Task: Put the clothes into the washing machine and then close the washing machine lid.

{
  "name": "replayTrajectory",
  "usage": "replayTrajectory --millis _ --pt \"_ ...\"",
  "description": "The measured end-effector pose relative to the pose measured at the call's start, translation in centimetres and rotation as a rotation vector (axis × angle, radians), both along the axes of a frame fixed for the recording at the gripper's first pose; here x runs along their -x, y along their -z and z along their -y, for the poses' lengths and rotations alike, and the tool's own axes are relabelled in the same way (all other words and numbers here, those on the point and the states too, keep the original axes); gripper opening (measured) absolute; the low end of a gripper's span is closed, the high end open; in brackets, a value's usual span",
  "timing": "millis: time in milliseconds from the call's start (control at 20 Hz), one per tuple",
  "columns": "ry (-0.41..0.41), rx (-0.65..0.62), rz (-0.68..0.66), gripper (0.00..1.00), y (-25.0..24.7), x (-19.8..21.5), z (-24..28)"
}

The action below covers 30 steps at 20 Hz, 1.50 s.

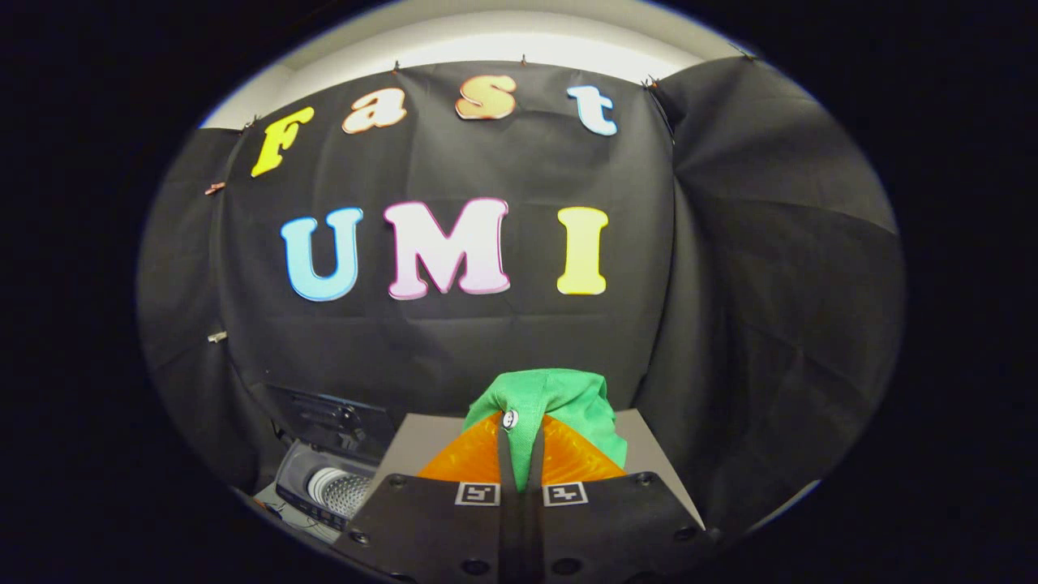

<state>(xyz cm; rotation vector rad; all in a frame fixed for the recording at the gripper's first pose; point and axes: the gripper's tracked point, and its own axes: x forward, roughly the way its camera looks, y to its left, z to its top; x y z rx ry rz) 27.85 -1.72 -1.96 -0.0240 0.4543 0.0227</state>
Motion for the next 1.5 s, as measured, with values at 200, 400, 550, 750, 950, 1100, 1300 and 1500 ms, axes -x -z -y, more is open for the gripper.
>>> replayTrajectory --millis 200,400,550,750,950,1100,1300,1500 --pt "-0.072 0.009 0.092 0.04 -3.7 0.2 -4.3" --pt "-0.158 -0.011 0.140 0.04 -5.6 0.1 -9.5" --pt "-0.234 -0.033 0.160 0.04 -5.8 0.1 -14.0" --pt "-0.356 -0.061 0.135 0.04 -3.7 0.3 -20.5" --pt "-0.475 -0.095 0.089 0.04 -0.4 0.3 -26.9" --pt "-0.556 -0.134 0.050 0.05 2.6 0.7 -31.4" --pt "-0.645 -0.178 -0.015 0.04 7.6 0.8 -35.9" --pt "-0.694 -0.163 -0.099 0.04 14.4 0.4 -38.1"
